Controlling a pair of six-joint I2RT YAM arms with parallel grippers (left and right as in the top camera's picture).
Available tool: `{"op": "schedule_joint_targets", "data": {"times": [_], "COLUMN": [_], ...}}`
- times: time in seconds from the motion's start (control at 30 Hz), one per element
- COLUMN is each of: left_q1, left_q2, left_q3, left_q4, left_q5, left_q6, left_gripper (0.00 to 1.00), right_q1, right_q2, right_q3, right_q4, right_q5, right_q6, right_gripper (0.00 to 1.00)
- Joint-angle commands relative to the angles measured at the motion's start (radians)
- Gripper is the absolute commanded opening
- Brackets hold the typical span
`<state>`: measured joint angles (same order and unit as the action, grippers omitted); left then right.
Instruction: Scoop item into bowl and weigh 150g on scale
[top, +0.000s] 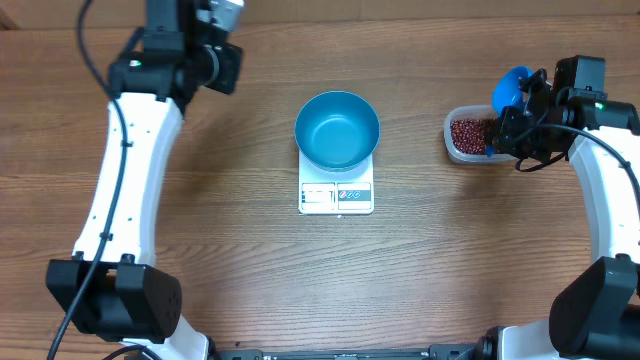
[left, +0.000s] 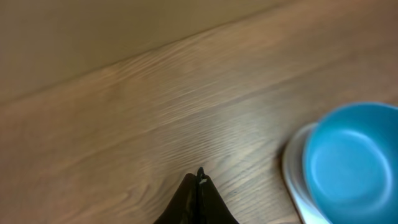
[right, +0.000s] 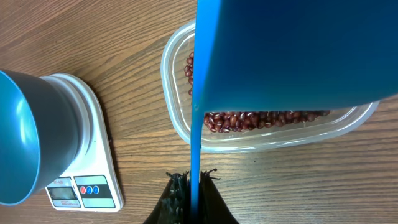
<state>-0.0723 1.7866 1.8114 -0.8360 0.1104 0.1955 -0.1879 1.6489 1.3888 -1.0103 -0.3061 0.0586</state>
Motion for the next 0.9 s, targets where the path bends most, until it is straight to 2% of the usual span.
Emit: {"op": "schedule_joint_targets", "data": {"times": [0.0, 0.07, 0.1, 0.17, 0.23, 0.27, 0.33, 0.37, 0.43, 0.47, 0.5, 0.6, 0.87], "left_q1": [0.088, 0.129, 0.164, 0.188, 0.198, 0.197, 0.195, 0.192, 0.185, 0.185, 0.183, 0.182, 0.182], "left_q2": [0.011, 0.023, 0.04, 0.058, 0.074, 0.085, 0.099, 0.105, 0.118, 0.124, 0.132, 0.167, 0.304], "left_q3": [0.01, 0.01, 0.01, 0.01, 0.009, 0.009, 0.009, 0.009, 0.009, 0.009, 0.008, 0.008, 0.008], "left_q4": [-0.016, -0.033, -0.054, -0.073, -0.09, -0.104, -0.125, -0.14, -0.19, -0.206, -0.229, -0.275, -0.274], "left_q5": [0.05, 0.119, 0.22, 0.298, 0.317, 0.317, 0.317, 0.317, 0.29, 0.273, 0.246, 0.193, 0.193], "left_q6": [-0.153, -0.176, -0.2, -0.2, -0.203, -0.203, -0.203, -0.203, -0.187, -0.181, -0.172, -0.173, -0.173], "left_gripper": [0.04, 0.05, 0.07, 0.12, 0.39, 0.43, 0.45, 0.49, 0.73, 0.81, 0.97, 1.0, 1.0], "right_q1": [0.003, 0.003, 0.003, 0.003, 0.003, 0.003, 0.002, 0.002, 0.002, 0.002, 0.002, 0.002, 0.003], "right_q2": [-0.002, -0.002, -0.002, -0.002, -0.002, -0.002, -0.002, -0.003, -0.003, -0.003, -0.003, -0.003, -0.002], "right_q3": [0.005, 0.005, 0.005, 0.005, 0.009, 0.014, 0.037, 0.047, 0.063, 0.064, 0.064, 0.064, 0.018], "right_q4": [0.007, 0.008, 0.006, 0.0, -0.005, -0.005, -0.016, -0.022, -0.025, -0.023, -0.022, -0.023, -0.023], "right_q5": [0.011, 0.01, 0.01, 0.01, 0.011, 0.011, 0.01, 0.009, 0.01, 0.01, 0.01, 0.026, 0.081], "right_q6": [-0.006, -0.006, -0.002, -0.002, -0.002, -0.002, -0.015, -0.023, -0.048, -0.048, -0.048, -0.067, -0.092], "right_gripper": [0.04, 0.04, 0.04, 0.04, 0.04, 0.04, 0.04, 0.04, 0.04, 0.04, 0.04, 0.04, 0.04]}}
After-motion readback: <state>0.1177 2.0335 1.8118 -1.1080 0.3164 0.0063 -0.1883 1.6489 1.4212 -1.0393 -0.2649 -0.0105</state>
